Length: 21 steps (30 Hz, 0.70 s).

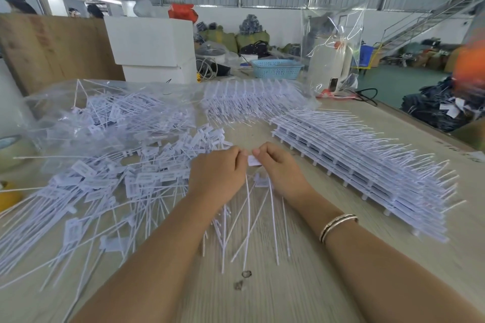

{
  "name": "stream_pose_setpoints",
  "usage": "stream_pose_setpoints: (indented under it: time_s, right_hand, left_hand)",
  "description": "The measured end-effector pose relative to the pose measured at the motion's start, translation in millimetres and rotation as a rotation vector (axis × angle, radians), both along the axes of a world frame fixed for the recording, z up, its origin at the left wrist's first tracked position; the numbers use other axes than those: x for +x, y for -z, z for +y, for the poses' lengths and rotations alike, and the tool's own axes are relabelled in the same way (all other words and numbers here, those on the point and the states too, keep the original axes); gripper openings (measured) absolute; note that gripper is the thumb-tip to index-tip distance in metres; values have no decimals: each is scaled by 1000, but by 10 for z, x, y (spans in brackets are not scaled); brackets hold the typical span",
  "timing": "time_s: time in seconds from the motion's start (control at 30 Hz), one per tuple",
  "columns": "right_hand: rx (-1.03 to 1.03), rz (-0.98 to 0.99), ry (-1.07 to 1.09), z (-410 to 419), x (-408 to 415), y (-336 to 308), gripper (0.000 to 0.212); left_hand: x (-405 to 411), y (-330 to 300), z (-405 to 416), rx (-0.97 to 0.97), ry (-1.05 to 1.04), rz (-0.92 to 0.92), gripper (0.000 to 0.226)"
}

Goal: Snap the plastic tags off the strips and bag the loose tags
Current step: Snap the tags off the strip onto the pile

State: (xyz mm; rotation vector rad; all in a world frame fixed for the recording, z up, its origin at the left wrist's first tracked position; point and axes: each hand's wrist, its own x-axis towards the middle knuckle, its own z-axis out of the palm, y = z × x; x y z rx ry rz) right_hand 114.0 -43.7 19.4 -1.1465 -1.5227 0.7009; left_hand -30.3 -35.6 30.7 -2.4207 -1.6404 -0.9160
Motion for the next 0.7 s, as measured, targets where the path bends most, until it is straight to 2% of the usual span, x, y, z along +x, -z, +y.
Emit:
stream_pose_setpoints:
  time_s: [0.1,0.23,0.43,0.7]
  right_hand:
    - [-36,94,-74,-35,-7,-11,28]
    - [-111,154,-184,-83,-5,-38,26]
    - [-100,245,-241,-112,3,-61,23]
    - [8,250,-149,-141,-82,-68,26]
  left_hand:
    - [-15,-25,-4,-62,42,-58,47]
    - [-3,-14,-12,-43,148,-140,35]
    - [15,26,-16,-146,233,-336,37]
    - [68,18,-35,-148,278,-542,41]
